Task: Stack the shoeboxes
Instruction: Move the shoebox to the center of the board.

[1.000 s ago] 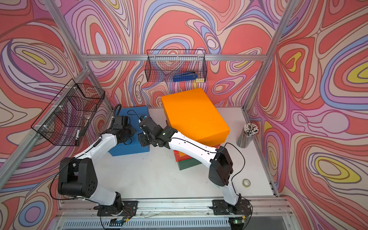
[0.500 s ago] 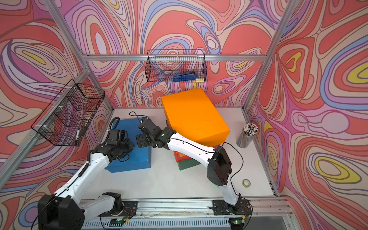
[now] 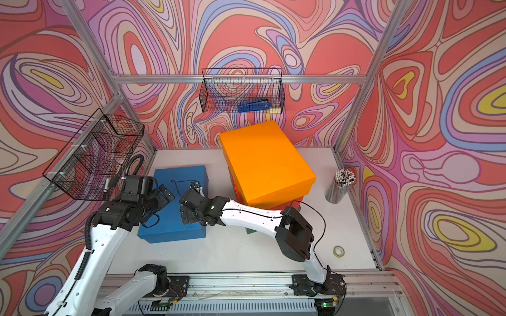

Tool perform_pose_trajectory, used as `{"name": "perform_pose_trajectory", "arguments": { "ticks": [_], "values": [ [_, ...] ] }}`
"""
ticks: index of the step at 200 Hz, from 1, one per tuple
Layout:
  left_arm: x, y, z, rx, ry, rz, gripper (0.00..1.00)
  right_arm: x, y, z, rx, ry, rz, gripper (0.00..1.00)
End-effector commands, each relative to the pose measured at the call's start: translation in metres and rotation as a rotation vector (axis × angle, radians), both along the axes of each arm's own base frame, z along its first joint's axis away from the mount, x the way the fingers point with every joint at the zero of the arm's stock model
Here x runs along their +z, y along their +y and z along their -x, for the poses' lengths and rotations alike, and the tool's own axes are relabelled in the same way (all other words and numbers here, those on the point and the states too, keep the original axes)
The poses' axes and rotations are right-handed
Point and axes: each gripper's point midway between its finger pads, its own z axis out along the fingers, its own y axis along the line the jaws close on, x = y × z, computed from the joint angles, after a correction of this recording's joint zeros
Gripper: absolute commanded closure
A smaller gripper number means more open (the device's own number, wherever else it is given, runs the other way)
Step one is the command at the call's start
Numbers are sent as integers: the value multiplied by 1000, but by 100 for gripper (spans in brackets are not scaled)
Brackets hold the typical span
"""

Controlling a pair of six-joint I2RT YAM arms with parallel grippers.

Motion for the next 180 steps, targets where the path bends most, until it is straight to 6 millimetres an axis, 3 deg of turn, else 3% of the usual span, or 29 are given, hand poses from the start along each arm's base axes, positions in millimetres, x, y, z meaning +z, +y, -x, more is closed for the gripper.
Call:
{"name": "perform_pose_trajectory", "arguments": {
  "ticks": [1,61,113,134,161,180],
  "values": [
    [-22,17,19,37,105,-73,0,-6,0,-2,-64,-2,-26,3],
    [-42,29,9,9,32,0,0,-32,0,6,-79,69,-49,2],
    [-66,63,15,133,132,54,0,-54,0,9,-95,122,-62,2],
    [-80,64,11,154,132,117,0,-58,-2,6,-106,153,-92,2],
    [-83,60,-6,140,52,174,0,-63,-7,0,-116,185,-107,2],
    [-91,63,-5,163,57,171,0,-61,-9,-2,-121,183,-108,2]
  ]
}}
